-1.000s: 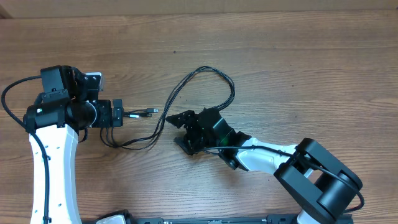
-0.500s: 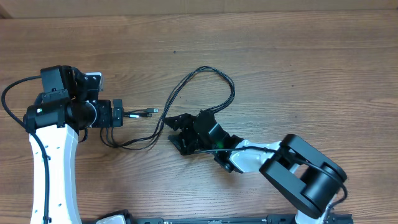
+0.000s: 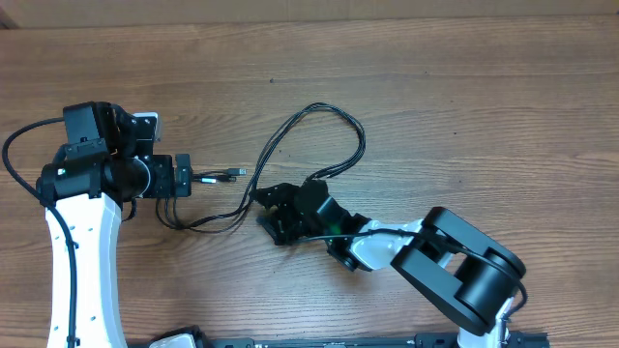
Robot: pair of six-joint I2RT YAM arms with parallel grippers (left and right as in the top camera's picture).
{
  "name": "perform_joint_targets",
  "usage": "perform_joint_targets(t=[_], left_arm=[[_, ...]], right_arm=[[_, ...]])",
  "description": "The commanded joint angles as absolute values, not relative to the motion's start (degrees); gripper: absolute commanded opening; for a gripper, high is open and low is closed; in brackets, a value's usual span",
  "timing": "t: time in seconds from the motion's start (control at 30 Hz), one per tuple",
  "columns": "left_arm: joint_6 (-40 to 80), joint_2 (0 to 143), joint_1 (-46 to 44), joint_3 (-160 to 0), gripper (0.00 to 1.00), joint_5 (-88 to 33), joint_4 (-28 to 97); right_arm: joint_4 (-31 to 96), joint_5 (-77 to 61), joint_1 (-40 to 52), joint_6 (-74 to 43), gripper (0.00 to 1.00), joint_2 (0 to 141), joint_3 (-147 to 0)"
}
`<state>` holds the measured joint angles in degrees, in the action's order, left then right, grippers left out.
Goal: Untangle cables
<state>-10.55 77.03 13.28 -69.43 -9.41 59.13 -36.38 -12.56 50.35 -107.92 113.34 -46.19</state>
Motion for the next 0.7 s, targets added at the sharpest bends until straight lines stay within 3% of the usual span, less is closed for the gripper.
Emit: perform_joint_targets(t=[0.0, 0.27, 0.67], left_arm=[[-11.4, 76.6, 13.8, -70.3, 1.00, -9.5, 59.1], [-11.4, 76.6, 13.8, -70.3, 1.00, -9.5, 59.1], [-11.4, 76.6, 13.8, -70.3, 1.00, -9.5, 59.1]], right_arm=[[-36.8, -13.8, 50.6, -108.2, 0.58, 117.2, -50.3], [-36.0, -14.0, 50.4, -106.5, 0.54, 119.3, -52.6], [-34.0, -12.9, 50.5, -106.5, 0.26, 119.4, -52.6]])
